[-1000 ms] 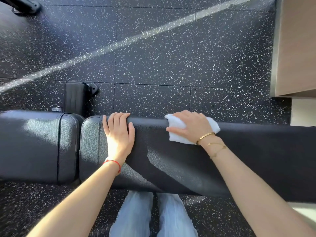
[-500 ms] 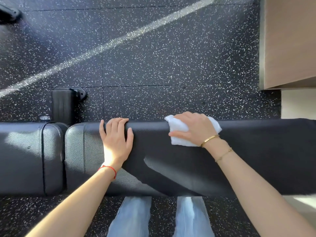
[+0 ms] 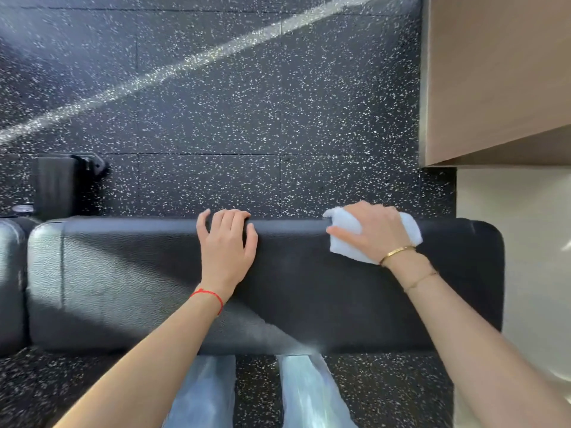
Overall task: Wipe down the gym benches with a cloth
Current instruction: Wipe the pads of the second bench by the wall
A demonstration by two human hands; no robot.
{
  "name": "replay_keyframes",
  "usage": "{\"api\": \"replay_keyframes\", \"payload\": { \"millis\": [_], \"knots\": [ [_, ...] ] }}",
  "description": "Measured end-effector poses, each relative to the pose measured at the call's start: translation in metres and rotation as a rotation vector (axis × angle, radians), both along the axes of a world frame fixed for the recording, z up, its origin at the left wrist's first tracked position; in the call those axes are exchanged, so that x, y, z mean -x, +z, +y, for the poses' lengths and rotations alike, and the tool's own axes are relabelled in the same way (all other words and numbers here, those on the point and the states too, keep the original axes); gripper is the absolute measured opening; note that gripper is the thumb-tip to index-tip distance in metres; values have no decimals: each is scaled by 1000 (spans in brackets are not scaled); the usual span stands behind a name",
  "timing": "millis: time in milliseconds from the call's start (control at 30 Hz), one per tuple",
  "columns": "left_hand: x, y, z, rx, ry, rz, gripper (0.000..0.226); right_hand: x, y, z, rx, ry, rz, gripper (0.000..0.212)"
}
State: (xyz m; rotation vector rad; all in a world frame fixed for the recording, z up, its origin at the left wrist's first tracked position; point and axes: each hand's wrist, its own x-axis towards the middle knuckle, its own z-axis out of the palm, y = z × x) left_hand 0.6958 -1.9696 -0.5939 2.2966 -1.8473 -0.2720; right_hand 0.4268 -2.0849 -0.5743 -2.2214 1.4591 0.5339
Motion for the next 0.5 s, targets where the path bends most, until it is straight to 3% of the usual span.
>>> {"api": "replay_keyframes", "payload": {
  "millis": [167,300,433,500],
  "knots": [
    [7,-2,-1,-13,21,-42,25,-64,-10,16,-41,163,-148,89],
    [1,-1,-2,-11,3,-43,26,-55,-9,14,-56,197,-234,90],
    [-8,1,-3,-23,-44,-23,27,-20,0,-11,-188,-13,-97,62],
    [-17,2,-4,-24,-50,-26,27,-26,2,-10,-188,-20,-86,58]
  ]
}}
